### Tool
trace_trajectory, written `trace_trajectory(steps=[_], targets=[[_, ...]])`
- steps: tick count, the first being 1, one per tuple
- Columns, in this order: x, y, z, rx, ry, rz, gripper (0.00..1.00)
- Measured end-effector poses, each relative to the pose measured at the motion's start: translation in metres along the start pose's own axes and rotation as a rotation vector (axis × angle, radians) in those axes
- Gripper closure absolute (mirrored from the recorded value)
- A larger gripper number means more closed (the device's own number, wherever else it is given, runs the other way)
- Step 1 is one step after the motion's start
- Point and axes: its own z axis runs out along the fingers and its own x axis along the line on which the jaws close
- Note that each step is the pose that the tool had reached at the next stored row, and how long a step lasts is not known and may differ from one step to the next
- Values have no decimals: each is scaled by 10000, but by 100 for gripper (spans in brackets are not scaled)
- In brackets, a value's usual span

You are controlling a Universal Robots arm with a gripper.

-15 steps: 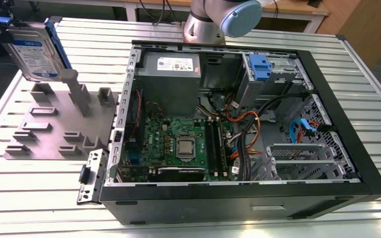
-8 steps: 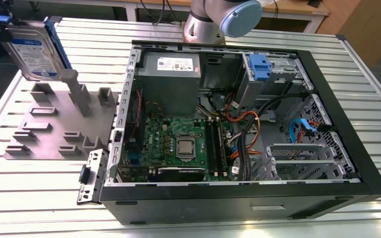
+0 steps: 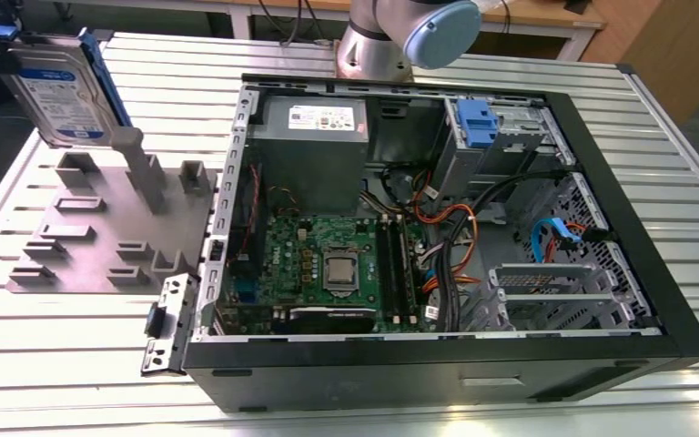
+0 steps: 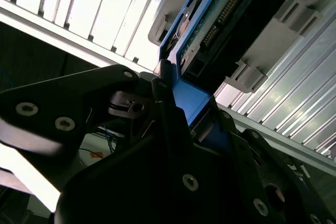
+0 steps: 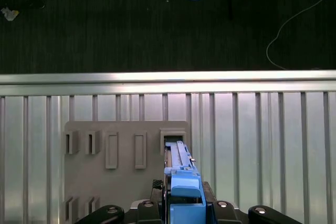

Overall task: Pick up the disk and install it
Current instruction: 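Pick up the disk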

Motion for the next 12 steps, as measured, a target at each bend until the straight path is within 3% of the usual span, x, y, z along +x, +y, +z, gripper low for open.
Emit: trace_trajectory(steps=[12], targets=[[-1,1,-75,-1,1,-1,64]])
